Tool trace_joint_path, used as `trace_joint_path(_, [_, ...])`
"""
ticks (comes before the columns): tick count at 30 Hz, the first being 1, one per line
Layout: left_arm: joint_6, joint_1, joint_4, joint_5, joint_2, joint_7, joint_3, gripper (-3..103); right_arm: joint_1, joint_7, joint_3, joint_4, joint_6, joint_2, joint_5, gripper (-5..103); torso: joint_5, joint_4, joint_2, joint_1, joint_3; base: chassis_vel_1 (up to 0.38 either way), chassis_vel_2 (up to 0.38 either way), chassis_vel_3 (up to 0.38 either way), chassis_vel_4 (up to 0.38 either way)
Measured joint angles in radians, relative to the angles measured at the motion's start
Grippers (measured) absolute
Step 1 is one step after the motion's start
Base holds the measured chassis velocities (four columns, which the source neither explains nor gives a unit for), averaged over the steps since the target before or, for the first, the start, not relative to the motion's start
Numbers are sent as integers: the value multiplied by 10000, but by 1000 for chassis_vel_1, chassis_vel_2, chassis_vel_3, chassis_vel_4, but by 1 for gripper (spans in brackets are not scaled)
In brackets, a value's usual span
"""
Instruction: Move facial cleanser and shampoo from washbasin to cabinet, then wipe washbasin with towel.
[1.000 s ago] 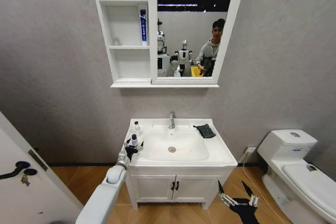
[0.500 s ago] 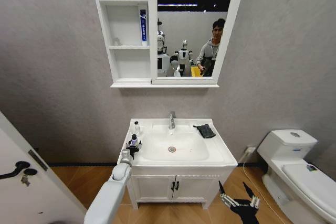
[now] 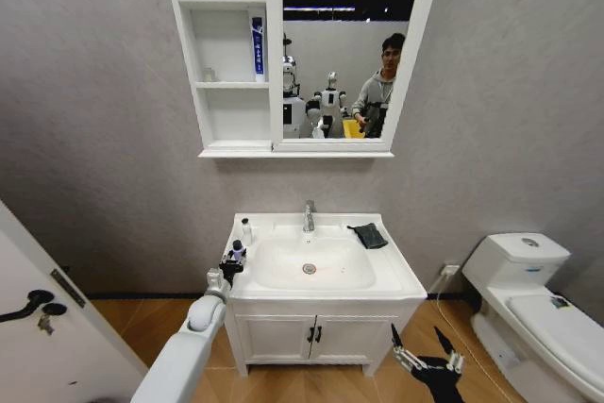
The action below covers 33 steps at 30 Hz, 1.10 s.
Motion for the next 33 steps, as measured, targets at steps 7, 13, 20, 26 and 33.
trace_joint_path(7, [1757,-923,-3533,-2746,2744,-663,-190,43,250,-9,-191,-65,-153,64,62,100,6,-2,2,-1,-2,0,0,0,0])
trace_joint_path(13, [3172,-4440,-3762,-5617,4278,-2241,1337,43,500,-46,-280,-237,-160,179,39,100,4,-3,1,0,0,0,0,0,0])
trace_joint_path(20, [3751,-8159,-1596,-6431,3809,-2608,3119,43,548,-53,-229,-293,-165,209,45,100,10,-4,1,-1,0,0,0,0,0])
trace_joint_path(26, [4090,-10878,1623,-5816,2233,-2337,4184,43,532,-58,-134,-294,-177,257,105,100,13,-6,0,2,2,0,0,0,0])
trace_joint_path(33, [4469,-11969,4142,-4767,1127,-1955,4431,43,596,-57,-78,-354,-197,215,289,100,7,1,-1,1,2,0,0,0,0])
